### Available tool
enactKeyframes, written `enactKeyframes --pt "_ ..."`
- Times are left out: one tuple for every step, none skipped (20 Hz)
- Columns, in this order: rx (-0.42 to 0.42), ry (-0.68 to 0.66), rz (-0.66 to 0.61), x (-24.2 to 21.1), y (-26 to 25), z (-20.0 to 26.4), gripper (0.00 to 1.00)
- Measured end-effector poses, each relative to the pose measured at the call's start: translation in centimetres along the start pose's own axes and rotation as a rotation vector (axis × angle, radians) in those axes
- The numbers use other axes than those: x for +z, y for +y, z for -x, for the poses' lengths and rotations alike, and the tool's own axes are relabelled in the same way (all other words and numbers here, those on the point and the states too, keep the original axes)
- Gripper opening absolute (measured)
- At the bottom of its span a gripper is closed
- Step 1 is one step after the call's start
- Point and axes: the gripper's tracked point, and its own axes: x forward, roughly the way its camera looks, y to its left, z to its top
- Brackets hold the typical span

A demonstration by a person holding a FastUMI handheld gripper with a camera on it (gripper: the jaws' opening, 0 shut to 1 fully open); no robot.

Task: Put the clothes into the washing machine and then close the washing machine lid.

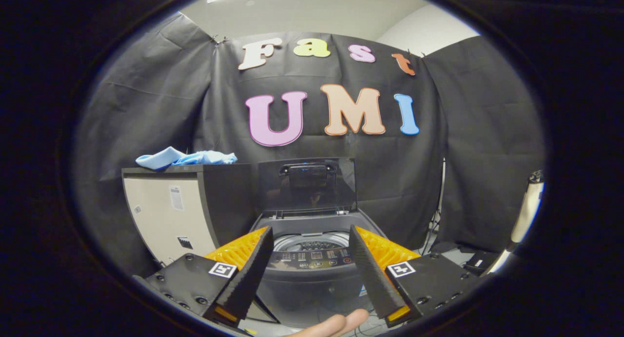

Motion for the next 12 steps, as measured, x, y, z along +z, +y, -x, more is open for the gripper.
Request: enactKeyframes --pt "0.000 -0.003 -0.004 0.0 0.2 -0.2 0.96" --pt "0.000 -0.005 -0.008 0.1 0.5 -0.3 0.96" --pt "-0.003 -0.008 -0.007 0.2 0.7 -0.5 0.96" --pt "-0.004 -0.009 -0.006 0.4 0.9 -0.6 0.96" --pt "-0.005 -0.007 -0.009 0.4 1.2 -0.7 0.96" --pt "-0.008 -0.006 -0.011 0.7 1.5 -0.8 0.96" --pt "-0.014 -0.002 -0.016 1.0 1.8 -1.0 0.96" --pt "-0.020 0.000 -0.015 1.6 2.4 -1.3 0.96" --pt "-0.020 -0.002 -0.014 2.3 3.3 -1.7 0.96" --pt "-0.015 -0.005 -0.015 3.3 4.6 -2.2 0.96" --pt "-0.014 -0.007 -0.015 4.3 5.8 -2.9 0.97" --pt "-0.011 -0.007 -0.009 5.4 7.2 -3.7 0.97"
